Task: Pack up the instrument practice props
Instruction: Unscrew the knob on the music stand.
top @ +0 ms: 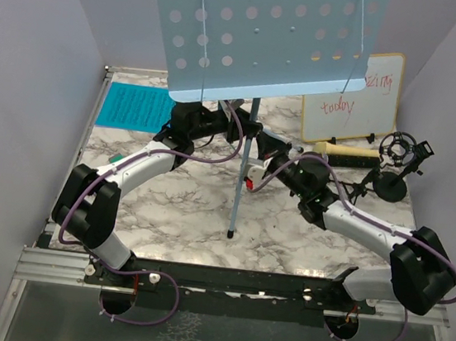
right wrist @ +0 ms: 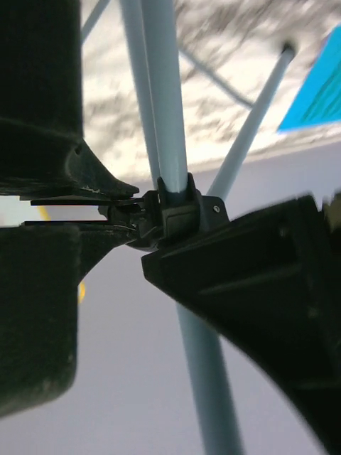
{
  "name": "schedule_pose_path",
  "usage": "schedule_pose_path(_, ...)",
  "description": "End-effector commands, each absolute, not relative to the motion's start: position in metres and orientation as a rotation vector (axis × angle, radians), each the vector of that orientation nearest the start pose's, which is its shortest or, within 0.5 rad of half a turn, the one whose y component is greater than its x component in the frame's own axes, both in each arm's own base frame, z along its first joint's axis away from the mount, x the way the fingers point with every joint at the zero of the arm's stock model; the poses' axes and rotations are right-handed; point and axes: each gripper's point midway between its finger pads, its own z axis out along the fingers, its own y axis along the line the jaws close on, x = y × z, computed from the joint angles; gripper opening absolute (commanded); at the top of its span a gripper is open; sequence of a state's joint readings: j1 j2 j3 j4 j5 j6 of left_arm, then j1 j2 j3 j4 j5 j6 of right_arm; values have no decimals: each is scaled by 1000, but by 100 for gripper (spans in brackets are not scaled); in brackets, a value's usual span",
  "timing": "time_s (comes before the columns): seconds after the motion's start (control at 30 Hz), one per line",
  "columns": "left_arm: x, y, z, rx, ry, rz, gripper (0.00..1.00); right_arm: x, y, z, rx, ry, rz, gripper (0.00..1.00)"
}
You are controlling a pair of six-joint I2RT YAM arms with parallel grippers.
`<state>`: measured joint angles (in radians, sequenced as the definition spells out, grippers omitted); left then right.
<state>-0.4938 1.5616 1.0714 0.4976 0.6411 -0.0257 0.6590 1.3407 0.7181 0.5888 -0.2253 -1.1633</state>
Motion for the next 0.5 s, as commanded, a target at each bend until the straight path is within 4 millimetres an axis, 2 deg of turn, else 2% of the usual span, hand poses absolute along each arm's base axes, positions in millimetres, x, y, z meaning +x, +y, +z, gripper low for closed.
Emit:
schedule_pose_path(0.0,342,-305,157,871,1837,-971,0,362,248,223,-1555,671,-804,1)
schedule_pose_path(0.07,342,-305,156,872,1840,-971,0,359,248,232,-1522,622,-865,1)
schedule_pose_path(0.17,341,-304,156,873,1843,-969,0,355,253,233,-1502,666,-767,5)
schedule_pose_path(0.23,342,-304,156,871,1845,-966,0,351,257,232,-1467,733,-645,17)
schedule_pose_path(0.37,341,-304,155,871,1847,-965,0,342,264,232,-1335,931,-342,48)
schedule_pose_path(0.47,341,-303,158,870,1841,-962,0,328,270,239,-1170,1070,-36,59)
